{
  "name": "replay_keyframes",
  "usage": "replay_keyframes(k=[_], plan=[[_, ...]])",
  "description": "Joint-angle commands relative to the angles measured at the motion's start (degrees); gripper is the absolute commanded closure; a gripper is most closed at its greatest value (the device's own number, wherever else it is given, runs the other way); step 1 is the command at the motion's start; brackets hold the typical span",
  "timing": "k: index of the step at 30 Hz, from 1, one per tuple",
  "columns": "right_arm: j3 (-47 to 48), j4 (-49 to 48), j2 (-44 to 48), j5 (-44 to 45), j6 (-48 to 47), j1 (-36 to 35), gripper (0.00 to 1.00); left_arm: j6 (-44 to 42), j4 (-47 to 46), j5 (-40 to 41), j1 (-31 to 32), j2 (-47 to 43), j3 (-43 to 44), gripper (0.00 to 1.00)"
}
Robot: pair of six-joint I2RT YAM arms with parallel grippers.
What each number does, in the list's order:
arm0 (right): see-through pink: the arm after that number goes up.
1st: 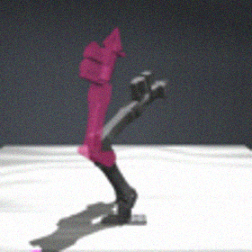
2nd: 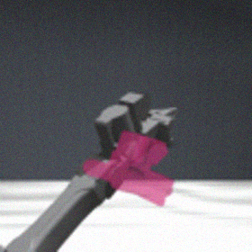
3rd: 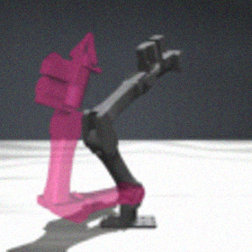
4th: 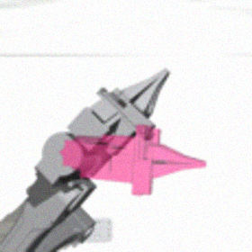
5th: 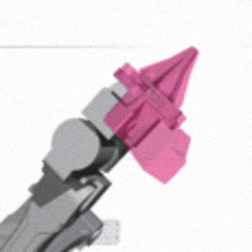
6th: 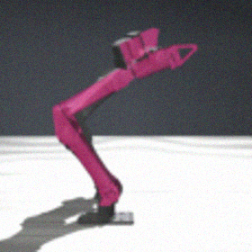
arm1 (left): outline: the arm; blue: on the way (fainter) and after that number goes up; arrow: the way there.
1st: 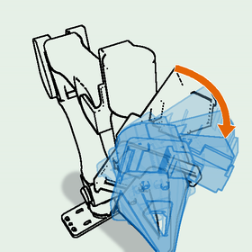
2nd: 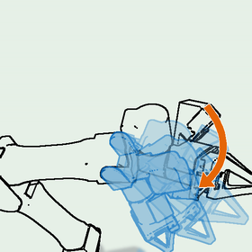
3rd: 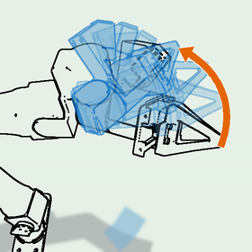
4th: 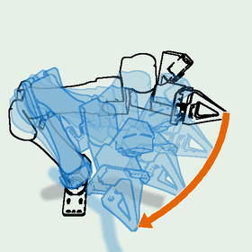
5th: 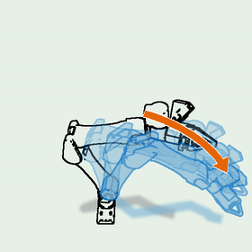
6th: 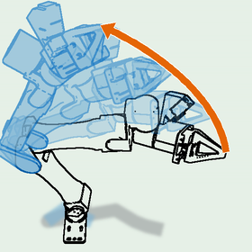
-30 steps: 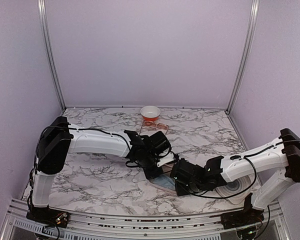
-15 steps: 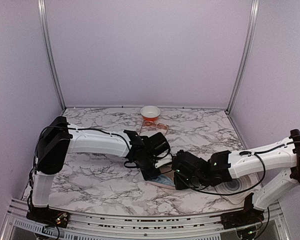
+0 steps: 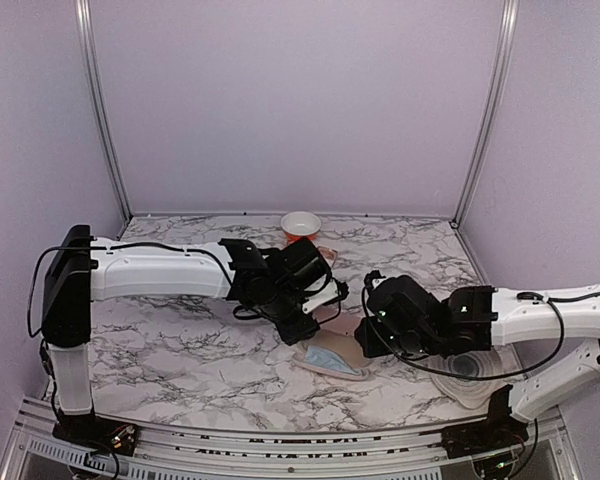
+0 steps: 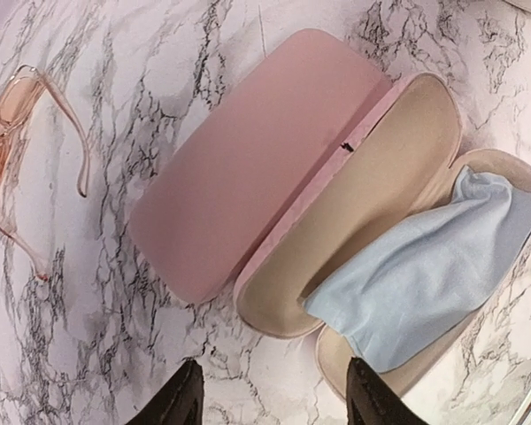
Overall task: Organize the sunglasses
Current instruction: Adjust the folded cleaning cloth on the sunglasses case, then pick up the sunglasses from the center of the board.
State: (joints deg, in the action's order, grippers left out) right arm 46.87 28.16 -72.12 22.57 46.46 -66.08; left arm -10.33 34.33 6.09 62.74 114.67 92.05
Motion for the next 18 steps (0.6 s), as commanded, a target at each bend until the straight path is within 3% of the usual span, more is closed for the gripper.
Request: replay_keyframes(k=[1,4,6,15,18], plan=[[3.2,-0.5,2.2,-0.8,-7.1,4.9,0.72,0.9,1.9,4.9,-0.2,-6.1,-3.2,0.41],[4.6,-1.1,2.4,-2.3,-12.4,8.3,0.65,1.7,1.9,7.7,-0.6,-9.9,-7.1,0.36],[6.2,-0.8,1.6,-3.4,-15.9,10.7,0.61,2.6,1.8,9.4,-1.0,-12.6,-9.9,0.03],[15.4,-2.1,-8.5,-11.7,-23.7,20.5,0.52,11.5,-4.0,24.7,-3.3,-25.1,-25.3,0.01],[20.1,-2.8,-14.1,-12.7,-22.8,22.7,0.49,18.9,-6.1,23.9,-6.3,-28.5,-30.6,0.01]])
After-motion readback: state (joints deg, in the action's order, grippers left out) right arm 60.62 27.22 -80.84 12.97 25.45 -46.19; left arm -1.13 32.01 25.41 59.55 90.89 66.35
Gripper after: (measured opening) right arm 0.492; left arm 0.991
